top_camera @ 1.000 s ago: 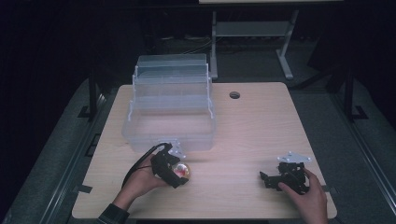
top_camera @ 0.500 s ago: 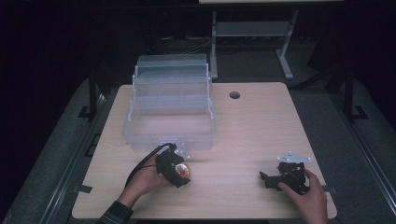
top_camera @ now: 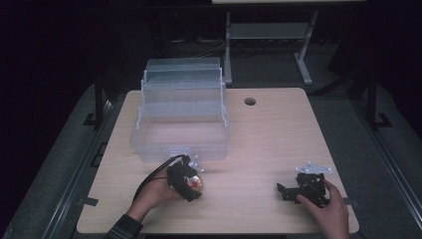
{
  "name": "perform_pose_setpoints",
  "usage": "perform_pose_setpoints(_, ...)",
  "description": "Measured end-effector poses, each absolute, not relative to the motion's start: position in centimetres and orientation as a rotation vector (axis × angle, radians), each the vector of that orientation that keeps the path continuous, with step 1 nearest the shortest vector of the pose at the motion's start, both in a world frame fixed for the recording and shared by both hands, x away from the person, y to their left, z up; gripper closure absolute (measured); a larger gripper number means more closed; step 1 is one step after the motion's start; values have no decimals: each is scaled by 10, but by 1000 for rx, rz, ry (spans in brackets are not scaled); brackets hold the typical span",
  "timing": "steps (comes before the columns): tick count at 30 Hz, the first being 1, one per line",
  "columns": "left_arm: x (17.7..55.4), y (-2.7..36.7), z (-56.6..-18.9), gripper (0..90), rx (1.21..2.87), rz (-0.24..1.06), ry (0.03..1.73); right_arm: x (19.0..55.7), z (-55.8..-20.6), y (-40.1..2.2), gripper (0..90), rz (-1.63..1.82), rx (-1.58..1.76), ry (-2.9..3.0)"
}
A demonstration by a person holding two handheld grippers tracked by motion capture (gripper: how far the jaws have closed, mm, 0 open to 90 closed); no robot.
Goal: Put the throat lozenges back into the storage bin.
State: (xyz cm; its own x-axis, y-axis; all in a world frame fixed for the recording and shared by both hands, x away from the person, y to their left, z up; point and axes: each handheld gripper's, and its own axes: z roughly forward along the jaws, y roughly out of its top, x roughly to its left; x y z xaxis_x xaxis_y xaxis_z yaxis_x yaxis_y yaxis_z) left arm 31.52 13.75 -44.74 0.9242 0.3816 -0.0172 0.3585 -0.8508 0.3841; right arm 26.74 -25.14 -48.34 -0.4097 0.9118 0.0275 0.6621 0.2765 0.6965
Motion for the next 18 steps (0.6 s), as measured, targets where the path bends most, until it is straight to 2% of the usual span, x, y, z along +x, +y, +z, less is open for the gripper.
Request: perform_pose_setpoints(18, 315, 138, -447, 195, 2698, 80, 542, 267, -483, -251, 0, 905, 1423, 2175)
